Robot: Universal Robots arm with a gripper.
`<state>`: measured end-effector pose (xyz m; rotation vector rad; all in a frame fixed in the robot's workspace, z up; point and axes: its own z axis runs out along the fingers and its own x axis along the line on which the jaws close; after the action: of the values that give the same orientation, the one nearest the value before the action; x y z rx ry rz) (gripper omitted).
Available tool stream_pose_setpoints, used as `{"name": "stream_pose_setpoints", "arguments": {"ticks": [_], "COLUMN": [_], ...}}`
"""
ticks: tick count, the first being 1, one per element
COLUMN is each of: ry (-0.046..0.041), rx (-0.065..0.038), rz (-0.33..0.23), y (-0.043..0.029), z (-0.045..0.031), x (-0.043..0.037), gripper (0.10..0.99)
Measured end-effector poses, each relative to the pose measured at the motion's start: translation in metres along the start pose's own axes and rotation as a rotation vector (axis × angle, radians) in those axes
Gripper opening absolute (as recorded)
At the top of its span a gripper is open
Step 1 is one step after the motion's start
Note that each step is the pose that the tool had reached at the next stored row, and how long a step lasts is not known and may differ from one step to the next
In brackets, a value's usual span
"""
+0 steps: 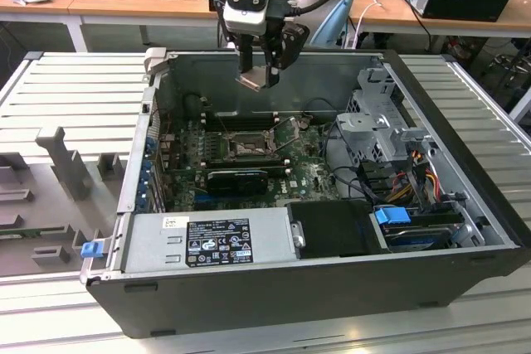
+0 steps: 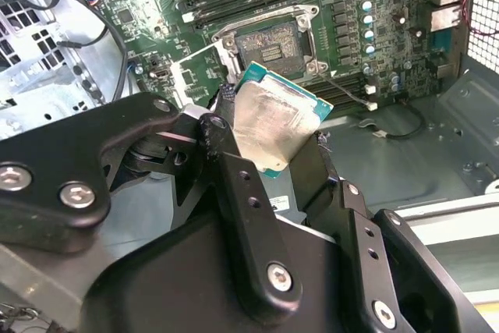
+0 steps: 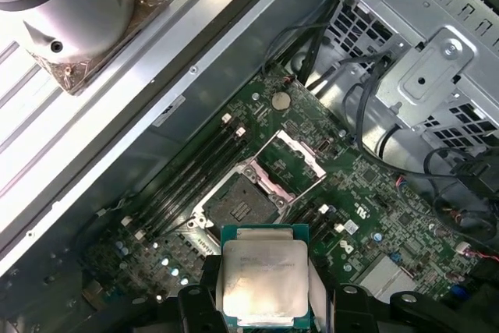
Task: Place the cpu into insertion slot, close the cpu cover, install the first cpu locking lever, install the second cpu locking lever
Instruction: 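Place the cpu into insertion slot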
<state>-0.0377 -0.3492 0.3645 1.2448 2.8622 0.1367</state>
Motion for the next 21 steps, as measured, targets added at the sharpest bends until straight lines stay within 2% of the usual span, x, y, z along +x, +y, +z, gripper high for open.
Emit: {"name": "stream_pose_setpoints", "arguments": {"ticks": [9, 16, 21], "ry": [-0.0078, -0.0085, -0.0142], "rx": [-0.002, -0.002, -0.003], "rz": [0.089, 0.098, 0.168], "y": [-0.0001, -0.0006, -0.0009], "z": [0.0017, 0.0066, 0.0096], "x": [0.0, -0.0001, -0.0002], "gripper": [0.525, 0.525, 0.525]}}
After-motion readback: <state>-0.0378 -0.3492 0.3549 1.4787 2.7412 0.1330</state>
